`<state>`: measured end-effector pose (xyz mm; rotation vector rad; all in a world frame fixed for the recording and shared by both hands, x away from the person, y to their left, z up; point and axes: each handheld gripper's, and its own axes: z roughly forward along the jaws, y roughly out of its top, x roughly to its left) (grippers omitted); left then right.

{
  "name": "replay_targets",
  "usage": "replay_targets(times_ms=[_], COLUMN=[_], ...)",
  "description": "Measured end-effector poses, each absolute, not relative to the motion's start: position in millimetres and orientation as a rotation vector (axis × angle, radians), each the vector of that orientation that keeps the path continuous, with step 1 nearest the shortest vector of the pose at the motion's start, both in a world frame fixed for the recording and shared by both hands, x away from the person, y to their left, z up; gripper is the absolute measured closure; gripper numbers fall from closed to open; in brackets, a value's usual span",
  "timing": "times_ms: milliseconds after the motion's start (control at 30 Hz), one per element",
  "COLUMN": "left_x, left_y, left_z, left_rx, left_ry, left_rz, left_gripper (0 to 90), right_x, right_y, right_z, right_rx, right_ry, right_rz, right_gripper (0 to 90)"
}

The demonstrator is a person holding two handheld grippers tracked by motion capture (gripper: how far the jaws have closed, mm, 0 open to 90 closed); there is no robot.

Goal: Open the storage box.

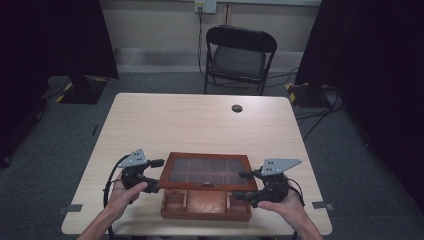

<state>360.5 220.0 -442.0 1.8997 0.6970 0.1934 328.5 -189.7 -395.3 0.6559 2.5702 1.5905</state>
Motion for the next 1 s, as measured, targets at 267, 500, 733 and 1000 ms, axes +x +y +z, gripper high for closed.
replay_targets(times_ms=[267, 500, 733, 1000], left_x=[360.0, 359.2, 358.5, 360.2], left_y=[218.6, 215.0, 214.6, 213.9], left_z=[-435.6, -433.1, -429.2, -427.0], left_rx=[1.91, 1.909, 1.903, 1.881], left_ry=[0.69, 0.676, 0.674, 0.684], left_rz=[0.224, 0.218, 0.246, 0.244], left_gripper=[23.0, 24.2, 27.1, 28.0], right_x=[326.0, 329.4, 333.5, 337.0], right_y=[-187.9, -192.8, -195.7, -196.1], right_z=[-392.2, -393.3, -393.2, -393.4], right_rx=[0.627, 0.655, 0.656, 0.667], right_ry=[2.539, 2.512, 2.484, 2.458], right_rz=[1.57, 1.555, 1.553, 1.559], right_gripper=[22.5, 22.5, 22.2, 24.0])
